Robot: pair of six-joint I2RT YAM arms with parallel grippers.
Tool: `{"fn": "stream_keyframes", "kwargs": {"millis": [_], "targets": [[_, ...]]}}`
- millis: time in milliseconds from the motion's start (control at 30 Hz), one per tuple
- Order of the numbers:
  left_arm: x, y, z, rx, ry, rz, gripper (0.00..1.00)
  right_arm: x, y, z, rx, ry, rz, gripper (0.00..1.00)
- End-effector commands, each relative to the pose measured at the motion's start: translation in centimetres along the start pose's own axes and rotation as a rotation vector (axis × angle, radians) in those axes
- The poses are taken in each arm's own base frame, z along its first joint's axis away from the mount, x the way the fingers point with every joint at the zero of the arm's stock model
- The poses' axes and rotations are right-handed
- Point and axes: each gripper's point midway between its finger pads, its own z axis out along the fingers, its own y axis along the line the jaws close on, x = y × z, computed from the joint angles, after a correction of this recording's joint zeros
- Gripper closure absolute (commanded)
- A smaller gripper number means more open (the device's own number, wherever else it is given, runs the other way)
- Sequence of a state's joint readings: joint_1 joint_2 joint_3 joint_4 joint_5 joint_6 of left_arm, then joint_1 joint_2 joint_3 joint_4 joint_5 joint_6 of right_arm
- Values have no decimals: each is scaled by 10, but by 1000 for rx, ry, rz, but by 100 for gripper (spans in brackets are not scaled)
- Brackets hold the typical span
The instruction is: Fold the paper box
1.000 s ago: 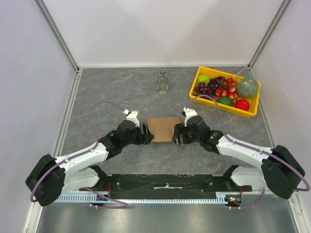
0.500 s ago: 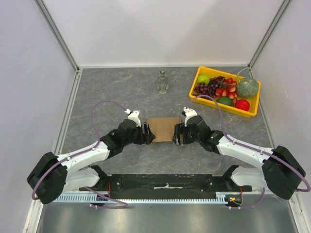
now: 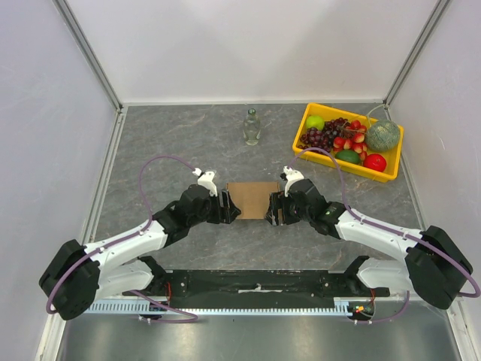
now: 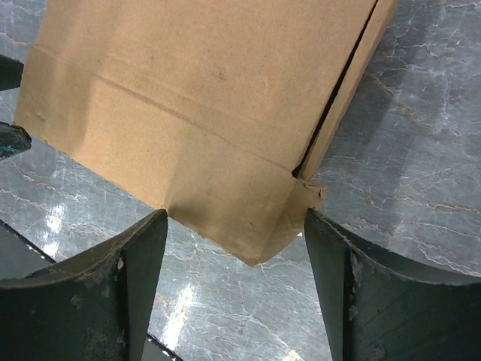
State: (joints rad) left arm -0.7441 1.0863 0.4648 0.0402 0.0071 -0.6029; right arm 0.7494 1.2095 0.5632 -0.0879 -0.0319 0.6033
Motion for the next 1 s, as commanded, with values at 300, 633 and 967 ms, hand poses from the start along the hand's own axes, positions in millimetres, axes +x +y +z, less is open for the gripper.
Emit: {"fn": "stream_keyframes", "kwargs": {"millis": [300, 633, 967], "targets": [[2, -13, 1, 68, 20, 19, 32, -19, 19, -6, -63, -38, 17, 21], [3, -12, 1, 68, 23, 11, 34, -16, 18, -4, -58, -28, 30, 29], [5, -19, 2, 99, 32, -4, 36, -15, 18, -2, -57, -27, 31, 30]]}}
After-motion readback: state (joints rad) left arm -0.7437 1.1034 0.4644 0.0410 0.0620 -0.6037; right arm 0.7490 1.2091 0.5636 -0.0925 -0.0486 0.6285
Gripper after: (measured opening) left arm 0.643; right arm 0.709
